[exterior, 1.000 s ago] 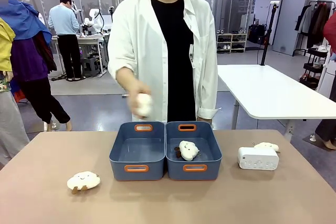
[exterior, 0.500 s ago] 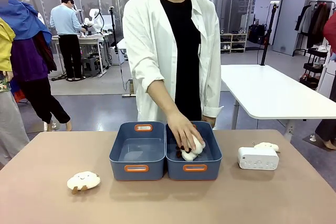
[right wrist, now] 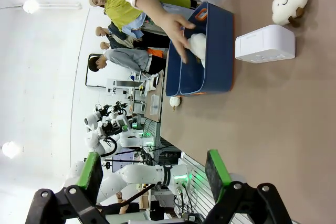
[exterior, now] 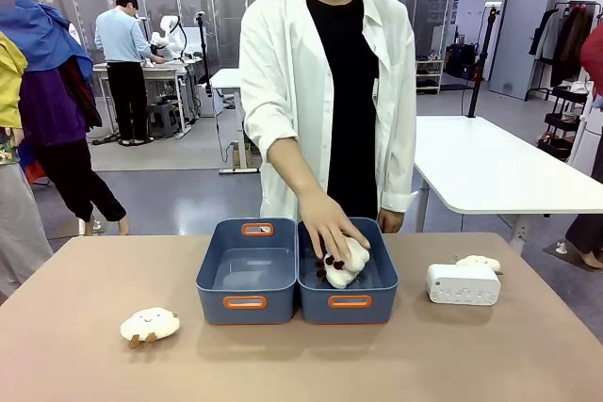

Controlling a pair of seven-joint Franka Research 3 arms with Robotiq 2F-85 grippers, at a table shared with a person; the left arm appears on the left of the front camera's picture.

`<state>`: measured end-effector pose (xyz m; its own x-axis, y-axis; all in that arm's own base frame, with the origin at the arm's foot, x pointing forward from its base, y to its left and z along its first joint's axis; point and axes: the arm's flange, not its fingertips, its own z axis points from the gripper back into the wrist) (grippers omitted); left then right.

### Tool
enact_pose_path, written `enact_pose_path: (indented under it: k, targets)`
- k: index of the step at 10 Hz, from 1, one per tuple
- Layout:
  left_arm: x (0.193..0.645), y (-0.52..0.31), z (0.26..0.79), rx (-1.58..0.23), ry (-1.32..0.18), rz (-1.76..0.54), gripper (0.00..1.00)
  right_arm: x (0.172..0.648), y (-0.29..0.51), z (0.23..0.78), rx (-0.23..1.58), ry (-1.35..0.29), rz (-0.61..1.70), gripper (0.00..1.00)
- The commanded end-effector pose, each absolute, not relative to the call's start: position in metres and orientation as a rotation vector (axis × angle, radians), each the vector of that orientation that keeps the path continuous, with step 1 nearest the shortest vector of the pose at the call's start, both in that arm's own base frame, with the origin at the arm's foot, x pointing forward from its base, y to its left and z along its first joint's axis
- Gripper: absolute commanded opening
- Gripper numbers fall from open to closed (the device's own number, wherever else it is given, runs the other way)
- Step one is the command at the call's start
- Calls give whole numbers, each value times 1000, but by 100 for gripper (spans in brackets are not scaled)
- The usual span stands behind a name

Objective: Sort the digital clocks into the basket.
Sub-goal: Pick up the Digital clock from the table and place it into the empty Plastic storage basket.

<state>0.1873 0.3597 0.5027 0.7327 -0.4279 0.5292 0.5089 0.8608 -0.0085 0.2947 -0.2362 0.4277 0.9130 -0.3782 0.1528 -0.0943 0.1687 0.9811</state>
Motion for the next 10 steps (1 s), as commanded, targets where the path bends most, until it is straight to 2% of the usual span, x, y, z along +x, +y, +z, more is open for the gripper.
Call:
enact_pose_path:
  k: [1,2,3,5,7,9,10]
  targets:
    - [196,303,560,-177,-511,-419,55,292,-236,430,1397,-415,-187,100]
    - [200,267,589,-261,-555,-509,55,292,-236,430,1397,-415,-187,100]
    - [213,225,605,-255,-477,-556,55,292,-236,430,1397,-415,-187,100]
    - [253,131,621,-298,-393,-817,55,292,-236,430,1397,-415,-187,100]
    - [284,54,630,-514,-381,-825,55,292,-236,430,1397,-415,-187,100]
    - [302,-33,622,-543,-338,-868,55,292,-236,430,1397,-415,-187,100]
    - [308,-76,617,-501,-357,-900,55,292,-236,430,1397,-415,-187,100]
